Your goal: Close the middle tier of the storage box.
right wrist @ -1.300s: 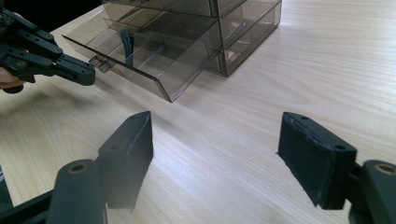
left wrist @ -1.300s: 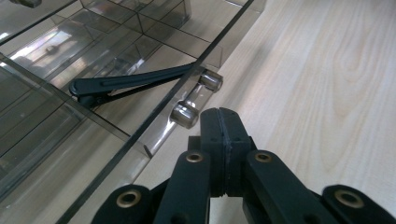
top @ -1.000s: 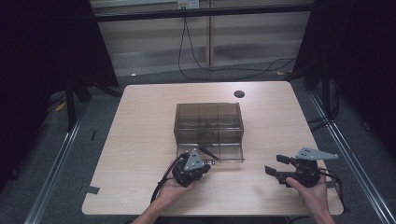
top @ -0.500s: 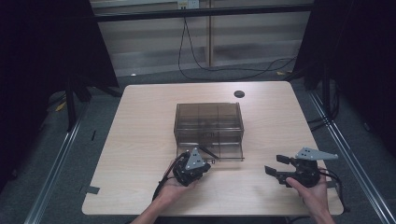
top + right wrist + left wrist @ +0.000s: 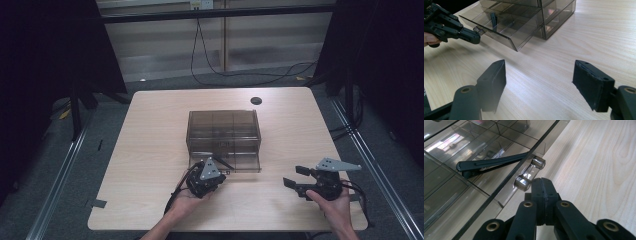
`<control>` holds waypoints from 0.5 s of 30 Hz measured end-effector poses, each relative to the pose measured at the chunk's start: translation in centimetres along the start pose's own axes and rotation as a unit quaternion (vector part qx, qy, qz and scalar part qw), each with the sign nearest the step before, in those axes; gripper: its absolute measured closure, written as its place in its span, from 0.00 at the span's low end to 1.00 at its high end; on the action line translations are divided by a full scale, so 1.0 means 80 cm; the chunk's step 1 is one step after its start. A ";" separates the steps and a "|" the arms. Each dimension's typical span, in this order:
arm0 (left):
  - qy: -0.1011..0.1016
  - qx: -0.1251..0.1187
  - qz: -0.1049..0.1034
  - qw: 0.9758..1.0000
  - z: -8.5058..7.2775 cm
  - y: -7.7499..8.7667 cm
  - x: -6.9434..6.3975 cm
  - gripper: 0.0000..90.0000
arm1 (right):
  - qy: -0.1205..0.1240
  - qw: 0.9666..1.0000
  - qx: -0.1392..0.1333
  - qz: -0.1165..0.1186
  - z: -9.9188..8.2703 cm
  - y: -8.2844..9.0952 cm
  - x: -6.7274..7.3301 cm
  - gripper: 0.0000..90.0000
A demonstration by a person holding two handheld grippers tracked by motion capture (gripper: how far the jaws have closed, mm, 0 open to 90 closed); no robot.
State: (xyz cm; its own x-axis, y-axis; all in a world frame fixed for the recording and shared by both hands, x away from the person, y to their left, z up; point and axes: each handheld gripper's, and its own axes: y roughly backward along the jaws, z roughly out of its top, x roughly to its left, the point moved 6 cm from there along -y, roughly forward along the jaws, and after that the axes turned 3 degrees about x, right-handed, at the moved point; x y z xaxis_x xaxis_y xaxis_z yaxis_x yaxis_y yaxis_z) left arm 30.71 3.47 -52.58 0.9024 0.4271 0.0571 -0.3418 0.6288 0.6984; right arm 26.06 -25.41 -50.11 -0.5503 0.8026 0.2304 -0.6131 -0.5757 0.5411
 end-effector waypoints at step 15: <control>0.014 -0.014 0.002 1.000 0.011 0.001 0.011 1.00 | 0.001 1.000 0.003 0.002 0.000 0.000 0.001 0.31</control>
State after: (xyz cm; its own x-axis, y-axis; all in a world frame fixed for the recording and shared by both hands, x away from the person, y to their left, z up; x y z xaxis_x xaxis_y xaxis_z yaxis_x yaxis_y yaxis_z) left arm 31.76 3.30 -51.84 0.8934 0.4475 0.0387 -0.3526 0.6453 0.6777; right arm 26.01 -25.38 -50.13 -0.5532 0.8003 0.2311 -0.6083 -0.5777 0.5443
